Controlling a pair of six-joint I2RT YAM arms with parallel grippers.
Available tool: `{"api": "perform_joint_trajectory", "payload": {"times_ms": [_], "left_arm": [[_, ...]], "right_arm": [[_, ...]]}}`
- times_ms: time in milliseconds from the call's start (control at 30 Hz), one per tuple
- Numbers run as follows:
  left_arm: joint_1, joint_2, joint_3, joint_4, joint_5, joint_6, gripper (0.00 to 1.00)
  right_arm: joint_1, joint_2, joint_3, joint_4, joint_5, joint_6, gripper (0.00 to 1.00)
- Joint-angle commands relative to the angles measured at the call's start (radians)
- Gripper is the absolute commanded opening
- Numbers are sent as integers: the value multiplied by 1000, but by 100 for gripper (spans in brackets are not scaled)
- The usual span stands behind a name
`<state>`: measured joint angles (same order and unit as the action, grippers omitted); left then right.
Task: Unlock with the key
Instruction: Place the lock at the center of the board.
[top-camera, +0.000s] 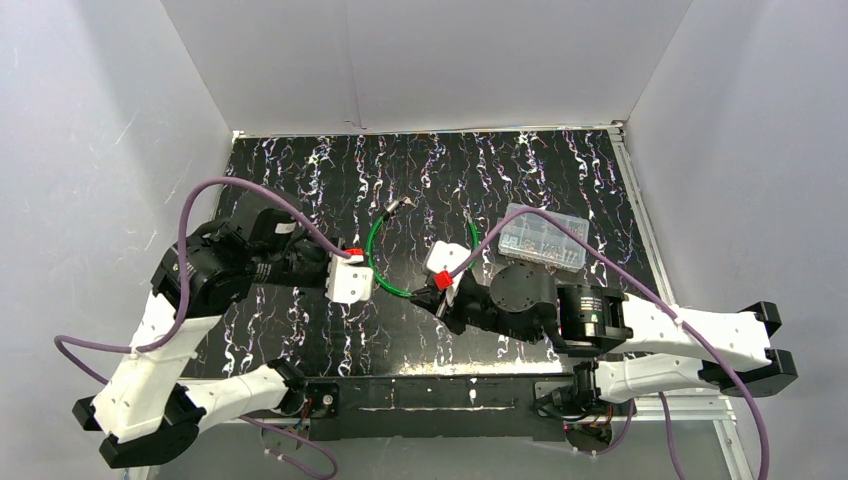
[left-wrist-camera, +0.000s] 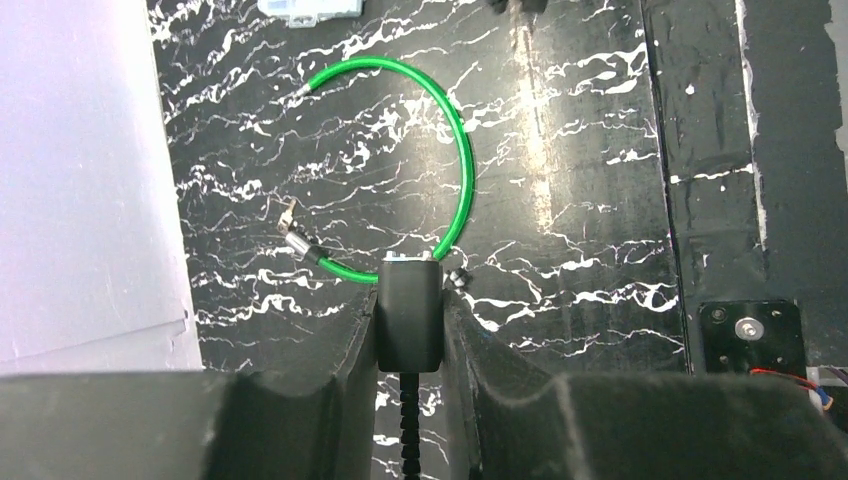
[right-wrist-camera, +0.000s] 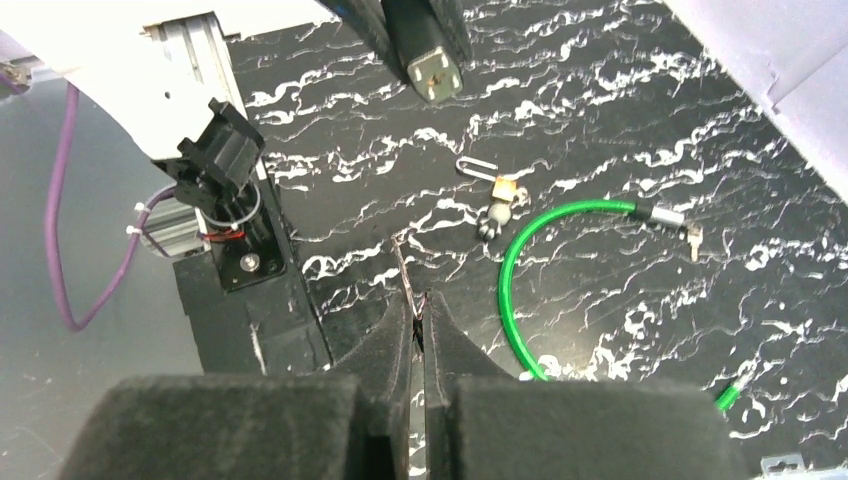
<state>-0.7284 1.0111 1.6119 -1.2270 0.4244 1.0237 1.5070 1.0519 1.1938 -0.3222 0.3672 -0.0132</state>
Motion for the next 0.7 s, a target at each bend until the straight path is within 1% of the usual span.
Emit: {"api": "perform_joint_trajectory", "payload": {"times_ms": [0, 67, 133, 167, 200, 233, 267, 367, 433, 500, 667], "left_arm": [[2, 20, 13, -16, -34, -15, 0], [2, 17, -32, -10, -30, -34, 0], [2, -16, -146, 43, 14, -57, 0], [2, -46, -233, 88, 45, -64, 0], [2, -82, -354, 158, 75, -99, 0], [2, -112, -414, 254, 94, -170, 0], [2, -136, -524, 335, 111, -228, 0], [2, -145, -710, 524, 131, -334, 0], [3, -124, -814, 659, 122, -357, 0], [2, -91, -889, 782, 108, -387, 0], [2, 40, -948, 865, 168, -365, 0]], "right_arm": [[17, -26, -3, -83, 51, 81, 1], [18, -41, -5, -87, 66, 99, 1], [18, -62, -15, -71, 71, 122, 1], [18, -73, -24, -53, 72, 138, 1], [18, -87, -35, -33, 73, 157, 1], [18, -101, -46, -12, 66, 182, 1], [18, -117, -59, 16, 55, 207, 1], [18, -174, -100, 79, 37, 285, 1], [18, -216, -142, 140, 30, 320, 1], [18, -252, -175, 182, 33, 351, 1], [18, -317, -226, 238, 45, 399, 1]]}}
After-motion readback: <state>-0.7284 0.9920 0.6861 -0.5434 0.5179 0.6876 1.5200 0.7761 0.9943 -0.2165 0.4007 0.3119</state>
